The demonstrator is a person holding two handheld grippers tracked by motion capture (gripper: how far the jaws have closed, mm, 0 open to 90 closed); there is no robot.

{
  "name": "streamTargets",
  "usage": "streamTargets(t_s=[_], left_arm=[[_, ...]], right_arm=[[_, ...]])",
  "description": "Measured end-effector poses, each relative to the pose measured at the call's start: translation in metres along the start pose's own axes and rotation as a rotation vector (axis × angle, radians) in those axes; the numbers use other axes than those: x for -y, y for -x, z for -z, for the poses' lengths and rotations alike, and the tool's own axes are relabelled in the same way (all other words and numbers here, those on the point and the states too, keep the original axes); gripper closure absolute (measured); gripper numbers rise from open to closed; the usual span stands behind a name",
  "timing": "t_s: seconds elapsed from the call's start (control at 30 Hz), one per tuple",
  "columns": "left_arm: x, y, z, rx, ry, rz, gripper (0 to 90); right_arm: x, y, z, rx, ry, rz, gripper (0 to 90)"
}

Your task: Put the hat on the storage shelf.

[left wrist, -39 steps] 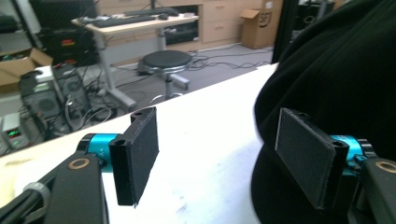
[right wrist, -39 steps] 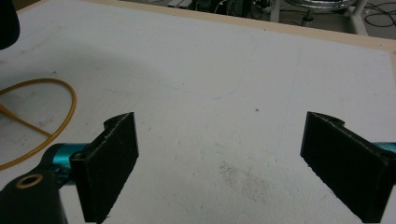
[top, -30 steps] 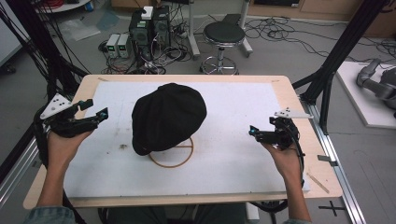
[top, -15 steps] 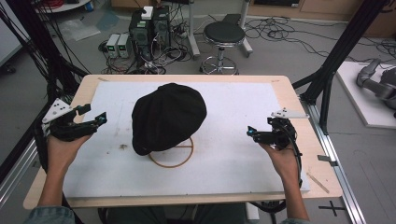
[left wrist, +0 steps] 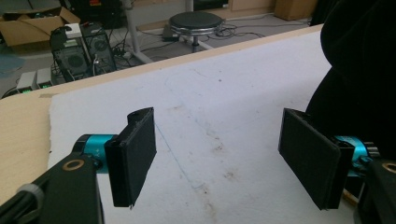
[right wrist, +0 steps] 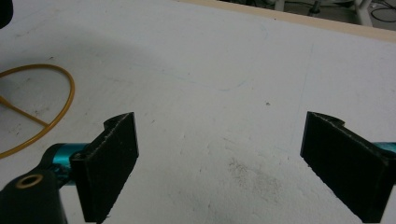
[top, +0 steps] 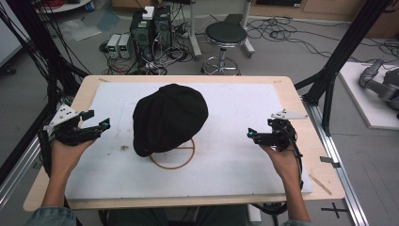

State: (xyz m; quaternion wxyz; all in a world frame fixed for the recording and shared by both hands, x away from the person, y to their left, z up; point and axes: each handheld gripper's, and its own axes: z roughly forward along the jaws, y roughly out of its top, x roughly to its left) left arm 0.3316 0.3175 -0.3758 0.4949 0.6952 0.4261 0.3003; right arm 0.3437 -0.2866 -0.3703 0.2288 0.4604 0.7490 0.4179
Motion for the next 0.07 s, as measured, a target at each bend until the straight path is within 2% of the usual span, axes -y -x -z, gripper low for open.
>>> streamTargets(t_s=[0.07], left_arm=[[0.0001, 0.0001, -0.0005, -0.002, -0.002, 0.000, 27.9]], right_arm=[[-0.0001, 0.0000, 0.0000, 0.000, 0.001, 0.000, 11.0]])
